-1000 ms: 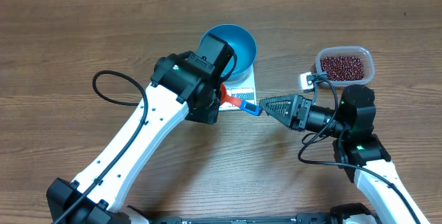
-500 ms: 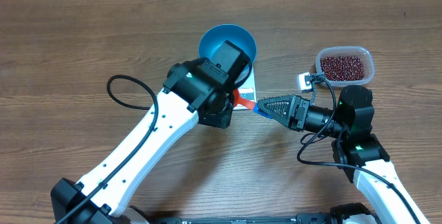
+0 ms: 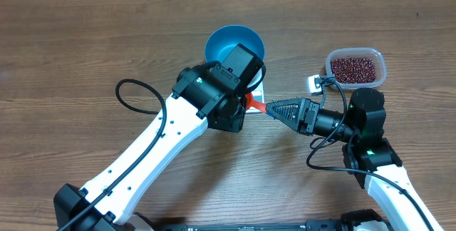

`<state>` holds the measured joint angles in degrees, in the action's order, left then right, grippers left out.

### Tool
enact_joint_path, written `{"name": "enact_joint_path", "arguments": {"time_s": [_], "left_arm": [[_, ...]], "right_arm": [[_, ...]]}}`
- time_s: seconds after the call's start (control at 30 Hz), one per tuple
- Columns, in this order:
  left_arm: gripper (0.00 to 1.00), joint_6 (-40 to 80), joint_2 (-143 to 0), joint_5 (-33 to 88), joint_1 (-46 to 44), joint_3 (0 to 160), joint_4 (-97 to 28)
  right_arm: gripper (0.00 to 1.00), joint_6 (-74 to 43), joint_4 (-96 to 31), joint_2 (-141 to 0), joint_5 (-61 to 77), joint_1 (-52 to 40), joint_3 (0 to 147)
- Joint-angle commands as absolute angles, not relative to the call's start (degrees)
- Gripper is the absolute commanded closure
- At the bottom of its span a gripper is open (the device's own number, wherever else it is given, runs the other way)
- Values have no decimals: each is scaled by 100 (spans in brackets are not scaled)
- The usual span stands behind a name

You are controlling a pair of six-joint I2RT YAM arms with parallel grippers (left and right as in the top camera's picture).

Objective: Scoop item into bowl and weigh 150g on scale
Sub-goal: 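Close the right gripper on the scoop's blue handle beside the left gripper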

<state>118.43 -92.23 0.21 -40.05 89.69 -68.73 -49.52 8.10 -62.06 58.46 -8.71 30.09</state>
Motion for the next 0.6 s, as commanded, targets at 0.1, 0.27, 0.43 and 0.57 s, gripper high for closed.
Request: {"name": "enact_joint_path", "arguments": {"time_s": [0.1,0.27,0.43,0.57], "left_arm": [[96,11942,-9570,75,-4032,9076,-6744],[96,11942,-9706,261,-4032,9076,-6549],[96,11942,-9706,259,-4014,9076,-6523],[96,11942,-9706,259,-4014,9076,-6484]], "right_arm": [[7,-4971,849,-6213,5817,-910,3157],[8,-4969,849,-6213,5817,-910,3157],[8,-4969,849,-6213,5815,-910,3157],[8,-4969,851,-6213,5791,-910,3157]]}}
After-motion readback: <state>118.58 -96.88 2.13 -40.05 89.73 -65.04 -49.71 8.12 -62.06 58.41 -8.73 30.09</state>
